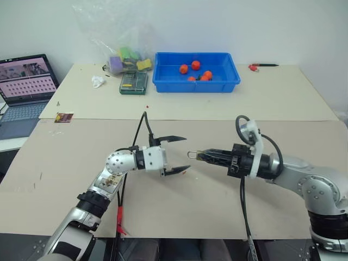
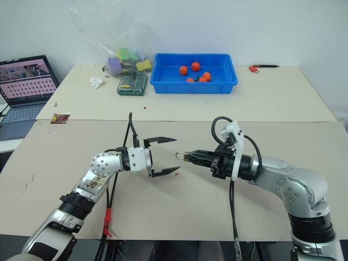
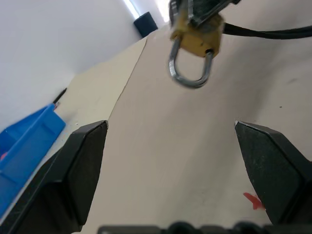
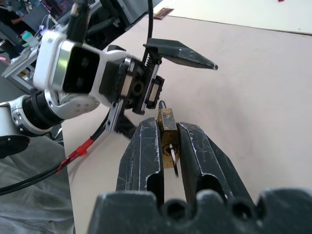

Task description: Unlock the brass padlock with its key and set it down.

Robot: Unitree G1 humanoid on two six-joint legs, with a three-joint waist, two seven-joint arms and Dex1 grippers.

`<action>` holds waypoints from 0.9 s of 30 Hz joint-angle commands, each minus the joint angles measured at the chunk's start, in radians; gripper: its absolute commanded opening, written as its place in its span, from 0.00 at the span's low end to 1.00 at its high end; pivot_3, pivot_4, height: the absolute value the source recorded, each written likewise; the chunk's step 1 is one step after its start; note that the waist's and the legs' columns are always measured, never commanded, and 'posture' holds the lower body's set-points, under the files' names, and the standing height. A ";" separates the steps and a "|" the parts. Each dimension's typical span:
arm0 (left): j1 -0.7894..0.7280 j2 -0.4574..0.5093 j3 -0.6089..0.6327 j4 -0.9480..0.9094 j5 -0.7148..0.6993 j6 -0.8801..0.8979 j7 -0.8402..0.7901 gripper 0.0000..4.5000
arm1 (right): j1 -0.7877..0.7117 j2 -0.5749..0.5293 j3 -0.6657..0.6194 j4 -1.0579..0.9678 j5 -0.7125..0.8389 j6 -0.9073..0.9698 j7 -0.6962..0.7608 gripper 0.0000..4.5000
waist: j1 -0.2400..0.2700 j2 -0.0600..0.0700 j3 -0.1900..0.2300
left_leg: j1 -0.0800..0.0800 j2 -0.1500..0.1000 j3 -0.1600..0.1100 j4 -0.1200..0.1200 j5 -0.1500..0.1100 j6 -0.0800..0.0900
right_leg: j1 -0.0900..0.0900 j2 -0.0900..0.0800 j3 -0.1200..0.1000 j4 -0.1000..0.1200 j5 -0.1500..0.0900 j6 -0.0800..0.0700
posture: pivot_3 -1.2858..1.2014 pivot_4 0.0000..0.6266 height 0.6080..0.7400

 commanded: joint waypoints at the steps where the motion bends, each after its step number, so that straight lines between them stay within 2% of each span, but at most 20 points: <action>1: -0.005 -0.024 0.052 -0.113 -0.222 0.348 -0.048 0.59 | -0.013 -0.029 -0.042 -0.029 0.014 -0.017 0.037 0.02 | -0.002 0.000 0.000 | 0.000 0.000 0.000 0.000 0.000 0.000 | 0.000 0.000 0.000 0.001 0.000 0.000 | 0.52 0.24 1.00; 2: -0.007 -0.026 0.064 -0.138 -0.281 0.458 -0.051 0.52 | -0.012 -0.034 -0.044 -0.029 0.013 -0.020 0.043 0.02 | -0.003 0.000 0.000 | 0.000 0.000 0.000 0.000 0.000 0.000 | 0.000 0.000 0.000 0.001 0.000 0.000 | 0.52 0.24 1.00; 5: -0.033 -0.037 0.149 -0.195 -0.597 0.893 -0.027 0.27 | -0.014 -0.050 -0.056 -0.031 0.022 -0.024 0.070 0.02 | -0.011 0.000 0.000 | 0.000 0.000 0.000 0.000 0.000 0.000 | 0.000 0.000 0.000 0.001 0.000 0.000 | 0.52 0.24 1.00; 8: -0.049 -0.060 0.212 -0.225 -0.690 1.021 0.006 0.05 | -0.017 -0.055 -0.061 -0.030 0.021 -0.022 0.082 0.02 | -0.016 0.000 0.000 | 0.000 0.001 -0.001 0.000 0.000 0.000 | 0.000 0.000 0.000 0.002 -0.001 0.001 | 0.52 0.24 1.00; 9: -0.056 -0.070 0.233 -0.234 -0.719 1.058 0.022 0.01 | -0.018 -0.055 -0.061 -0.029 0.020 -0.021 0.083 0.02 | -0.016 0.000 0.000 | 0.000 0.001 -0.001 0.000 0.000 0.000 | 0.000 0.000 0.000 0.001 -0.001 0.001 | 0.52 0.24 1.00; 17: -0.032 -0.065 0.226 -0.346 -0.760 1.238 0.009 0.01 | -0.034 -0.049 -0.065 -0.033 0.033 -0.013 0.073 0.02 | -0.012 0.000 0.000 | 0.001 0.001 0.000 0.000 0.000 0.000 | 0.000 0.000 0.001 0.001 0.000 0.000 | 0.52 0.24 1.00; 27: -0.027 -0.082 0.242 -0.348 -0.728 1.253 0.020 0.01 | -0.048 -0.052 -0.081 -0.037 0.073 -0.005 0.056 0.02 | -0.010 0.000 0.000 | 0.001 0.001 0.000 0.000 0.000 0.000 | 0.000 0.000 0.001 0.000 0.000 0.000 | 0.52 0.24 1.00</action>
